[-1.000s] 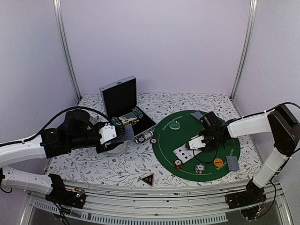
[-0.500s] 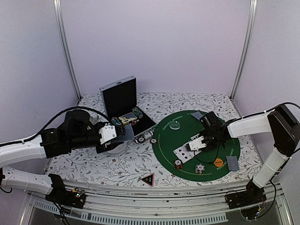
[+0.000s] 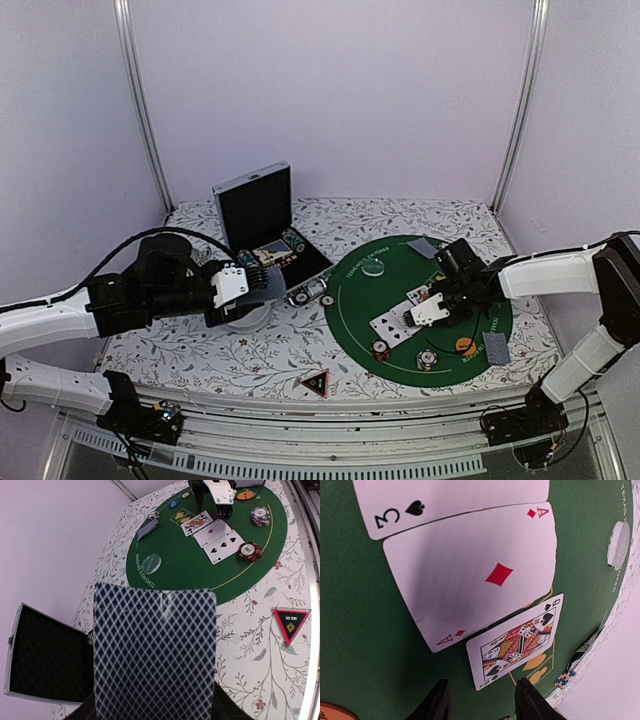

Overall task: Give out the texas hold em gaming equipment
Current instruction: Flop the poker card in the community card area, then pick up the poker card from the face-down deck piles.

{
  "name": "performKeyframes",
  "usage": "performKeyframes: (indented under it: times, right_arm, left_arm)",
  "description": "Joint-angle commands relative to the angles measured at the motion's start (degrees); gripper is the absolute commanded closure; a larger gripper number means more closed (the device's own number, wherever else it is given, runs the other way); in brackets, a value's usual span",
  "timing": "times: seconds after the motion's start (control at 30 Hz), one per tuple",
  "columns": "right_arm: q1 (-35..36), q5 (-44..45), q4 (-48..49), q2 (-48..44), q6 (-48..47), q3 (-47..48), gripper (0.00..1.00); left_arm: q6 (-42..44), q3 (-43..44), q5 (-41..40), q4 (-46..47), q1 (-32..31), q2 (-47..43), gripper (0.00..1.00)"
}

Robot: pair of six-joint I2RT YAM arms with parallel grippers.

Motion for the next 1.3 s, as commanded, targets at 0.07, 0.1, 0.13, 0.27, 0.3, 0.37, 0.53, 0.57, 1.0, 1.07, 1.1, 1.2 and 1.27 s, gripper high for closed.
performKeyframes:
  times: [0.07, 0.1, 0.13, 0.27, 0.3, 0.37, 0.53, 0.57, 1.0, 1.07, 1.1, 1.2, 1.27]
  right_arm:
    - [0.23, -7.01, -0.84, -7.2, 8.79, 4.89, 0.51]
    - [0.17, -9.21, -0.59, -8.26, 11.12, 6.25, 0.5]
    - [0.08, -11.06, 0.06, -9.34, 15.23, 7.62, 0.5]
    - [-0.04, -15.09, 10.59, -15.11, 29.54, 9.41, 0.42]
    - [0.01, -15.77, 14.31, -16.33, 35.73, 9.97, 0.33]
    - [-0.11, -19.68, 16.31, -17.04, 51.05, 13.82, 0.19]
    - [0.85, -37.08, 17.15, -11.39, 79.16, 23.21, 0.01]
    - [1.86, -38.2, 18.26, -10.24, 84.23, 23.89, 0.01]
    - [20.35, -44.25, 13.47, 13.14, 93.46, 39.28, 0.09]
    - [21.55, -44.48, 13.21, 15.86, 94.0, 40.8, 0.1]
    - [22.06, -44.23, 13.12, 16.92, 93.93, 41.42, 0.1]
    - [22.66, -44.29, 14.06, 18.88, 94.36, 42.17, 0.11]
    - [23.06, -43.19, 14.08, 19.5, 94.22, 42.4, 0.11]
  left_arm:
    - [0.51, -0.44, -0.15, 1.04, -0.12, -1.1, 0.47]
    - [0.51, -0.48, -0.09, 1.05, -0.11, -1.06, 0.46]
    - [0.51, -0.42, -0.08, 1.03, -0.11, -1.07, 0.47]
    - [0.42, -0.45, 0.17, 1.12, -0.11, -1.05, 0.47]
    - [0.42, -0.48, 0.12, 1.2, -0.09, -0.99, 0.47]
    - [0.42, -0.36, 0.26, 1.21, -0.11, -0.78, 0.47]
    - [0.33, -0.27, 0.13, 1.27, -0.09, -0.38, 0.46]
    - [0.33, -0.37, 0.12, 1.38, -0.13, -0.49, 0.46]
    - [0.37, -0.57, -0.38, 2.13, -0.08, -0.48, 0.47]
    - [0.42, -0.74, -0.47, 2.22, -0.15, -0.44, 0.47]
    - [0.38, -0.68, -0.36, 2.21, -0.17, -0.47, 0.47]
    - [0.38, -0.74, -0.27, 2.26, -0.08, -0.59, 0.47]
    - [0.33, -0.63, -0.29, 2.24, -0.09, -0.52, 0.47]
